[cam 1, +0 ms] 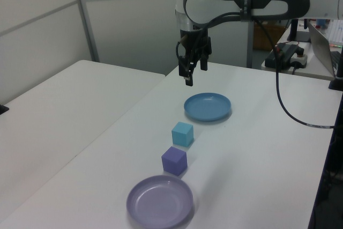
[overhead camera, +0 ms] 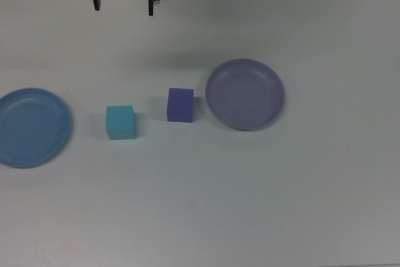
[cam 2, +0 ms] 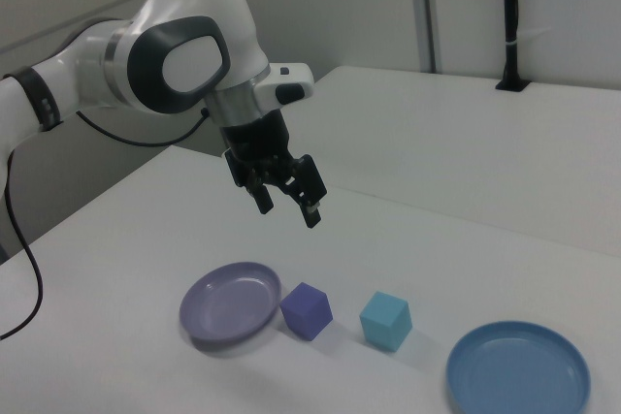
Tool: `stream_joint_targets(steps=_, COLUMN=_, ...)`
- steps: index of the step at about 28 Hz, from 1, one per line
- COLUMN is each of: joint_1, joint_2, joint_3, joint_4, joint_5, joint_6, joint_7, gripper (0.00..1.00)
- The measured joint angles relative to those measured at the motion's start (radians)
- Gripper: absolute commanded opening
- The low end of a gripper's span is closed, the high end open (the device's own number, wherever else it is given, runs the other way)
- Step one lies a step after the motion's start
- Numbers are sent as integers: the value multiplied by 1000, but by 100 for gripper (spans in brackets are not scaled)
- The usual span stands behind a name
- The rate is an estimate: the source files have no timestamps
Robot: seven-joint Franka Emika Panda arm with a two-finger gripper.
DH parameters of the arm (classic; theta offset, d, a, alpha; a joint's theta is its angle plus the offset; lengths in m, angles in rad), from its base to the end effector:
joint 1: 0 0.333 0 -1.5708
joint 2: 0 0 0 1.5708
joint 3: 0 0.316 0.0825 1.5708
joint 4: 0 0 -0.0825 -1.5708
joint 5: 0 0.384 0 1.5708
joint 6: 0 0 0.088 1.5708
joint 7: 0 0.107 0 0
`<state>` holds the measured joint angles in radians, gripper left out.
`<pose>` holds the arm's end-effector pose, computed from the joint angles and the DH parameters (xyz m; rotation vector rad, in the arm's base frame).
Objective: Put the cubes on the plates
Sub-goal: 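Lower the open gripper onto the cyan cube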
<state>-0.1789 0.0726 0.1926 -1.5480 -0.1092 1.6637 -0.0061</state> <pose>0.5852 -0.0068 0.6035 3.0457 0.0407 0.0683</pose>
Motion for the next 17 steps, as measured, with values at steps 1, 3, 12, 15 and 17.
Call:
stream_joint_targets(steps=1, joint_1=0, joint_2=0, joint_3=0, joint_4=0, joint_5=0, joint_6=0, joint_7=0, gripper=100)
stream_joint_targets(steps=3, joint_1=-1, joint_2=4, joint_3=-1, joint_4=-2, joint_5=21, joint_6=0, joint_7=-6, gripper=100)
stream_joint_targets(steps=12, joint_1=-29, joint_2=128, joint_3=-2, joint_4=-4, joint_5=72, joint_6=80, joint_7=-185, gripper=100)
stream_joint_targets(steps=15, joint_1=-28, joint_2=171, joint_3=-1, joint_4=-5, joint_5=67, joint_6=111, joint_7=-196, gripper=100)
stream_joint_targets(steps=17, joint_1=-28, joint_2=209, joint_3=0, joint_4=-6, joint_5=50, joint_6=151, joint_7=-199, gripper=100)
